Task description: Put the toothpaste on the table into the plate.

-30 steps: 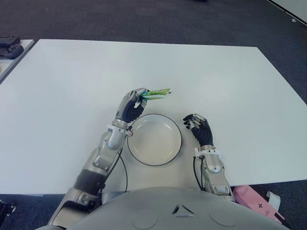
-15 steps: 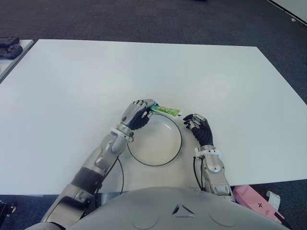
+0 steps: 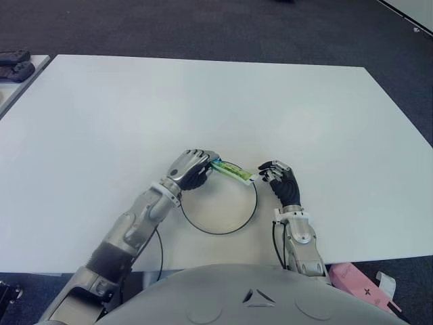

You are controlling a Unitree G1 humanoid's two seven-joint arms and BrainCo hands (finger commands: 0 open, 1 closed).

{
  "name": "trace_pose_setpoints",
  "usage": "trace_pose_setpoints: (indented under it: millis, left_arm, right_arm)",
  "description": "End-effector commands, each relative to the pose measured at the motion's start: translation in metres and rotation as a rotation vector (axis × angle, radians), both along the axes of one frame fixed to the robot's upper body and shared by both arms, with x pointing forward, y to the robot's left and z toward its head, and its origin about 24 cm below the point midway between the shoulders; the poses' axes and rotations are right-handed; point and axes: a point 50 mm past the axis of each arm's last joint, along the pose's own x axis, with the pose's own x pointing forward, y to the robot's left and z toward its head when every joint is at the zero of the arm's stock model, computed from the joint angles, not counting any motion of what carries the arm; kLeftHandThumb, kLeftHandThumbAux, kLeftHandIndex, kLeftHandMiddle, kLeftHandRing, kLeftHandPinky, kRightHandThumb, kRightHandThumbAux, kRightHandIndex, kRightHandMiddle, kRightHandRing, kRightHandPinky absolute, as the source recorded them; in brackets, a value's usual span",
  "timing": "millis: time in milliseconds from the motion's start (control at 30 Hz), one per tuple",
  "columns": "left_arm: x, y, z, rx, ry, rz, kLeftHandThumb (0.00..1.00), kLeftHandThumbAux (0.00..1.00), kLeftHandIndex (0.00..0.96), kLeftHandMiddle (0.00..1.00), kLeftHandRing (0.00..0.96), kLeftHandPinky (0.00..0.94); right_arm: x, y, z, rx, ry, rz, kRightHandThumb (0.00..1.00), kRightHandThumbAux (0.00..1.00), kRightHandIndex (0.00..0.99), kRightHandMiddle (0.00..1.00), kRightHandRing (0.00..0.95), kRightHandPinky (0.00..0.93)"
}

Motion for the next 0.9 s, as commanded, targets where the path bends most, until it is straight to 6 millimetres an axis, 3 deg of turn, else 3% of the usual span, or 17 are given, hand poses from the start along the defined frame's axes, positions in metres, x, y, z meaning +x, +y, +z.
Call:
trace_pose_setpoints:
  millis: [33, 200, 400, 500, 600, 667, 733, 767, 900]
  left_arm:
    - [-0.004, 0.002, -0.002, 0.085, 0.008, -0.057, 0.853, 0.666, 0.405, 0.562, 0.877, 0.870]
    - [-0.009, 0.010, 0.003, 0.138, 0.060, -0.100, 0.849, 0.666, 0.408, 0.563, 0.852, 0.839]
    - [-0.012, 0.022, 0.013, 0.151, 0.115, -0.112, 0.845, 0.662, 0.414, 0.542, 0.748, 0.689]
    - [-0.012, 0.026, 0.019, 0.149, 0.109, -0.115, 0.844, 0.661, 0.438, 0.491, 0.616, 0.582]
    - [-0.011, 0.028, 0.025, 0.150, 0.094, -0.116, 0.760, 0.679, 0.432, 0.391, 0.452, 0.468]
    - [-0.010, 0.030, 0.029, 0.150, 0.082, -0.114, 0.738, 0.536, 0.320, 0.264, 0.337, 0.374]
    - [-0.009, 0.031, 0.035, 0.143, 0.056, -0.112, 0.678, 0.473, 0.235, 0.192, 0.259, 0.328]
    - [-0.008, 0.031, 0.039, 0.140, 0.040, -0.112, 0.622, 0.442, 0.150, 0.123, 0.167, 0.270]
    - [-0.008, 0.035, 0.052, 0.115, -0.002, -0.108, 0.507, 0.400, 0.039, 0.032, 0.044, 0.169]
  right_arm:
    - [-0.001, 0.000, -0.002, -0.002, 0.021, -0.018, 0.711, 0.728, 0.427, 0.456, 0.453, 0.468]
    - [-0.002, 0.001, -0.001, -0.009, 0.022, -0.031, 0.710, 0.728, 0.427, 0.461, 0.459, 0.470]
    - [-0.002, 0.001, 0.000, -0.012, 0.022, -0.039, 0.710, 0.727, 0.428, 0.461, 0.460, 0.472]
    - [-0.002, 0.002, 0.001, -0.012, 0.021, -0.042, 0.710, 0.727, 0.427, 0.462, 0.465, 0.477]
    - [-0.003, 0.001, 0.001, -0.012, 0.021, -0.041, 0.710, 0.728, 0.427, 0.465, 0.469, 0.479]
    - [-0.003, 0.001, 0.001, -0.012, 0.021, -0.037, 0.711, 0.728, 0.427, 0.463, 0.469, 0.475]
    - [-0.003, 0.001, 0.001, -0.015, 0.023, -0.034, 0.710, 0.728, 0.427, 0.463, 0.469, 0.475]
    - [-0.003, 0.001, 0.001, -0.016, 0.024, -0.033, 0.710, 0.728, 0.427, 0.461, 0.466, 0.471]
    - [-0.002, 0.001, 0.001, -0.021, 0.028, -0.032, 0.710, 0.728, 0.427, 0.459, 0.461, 0.466]
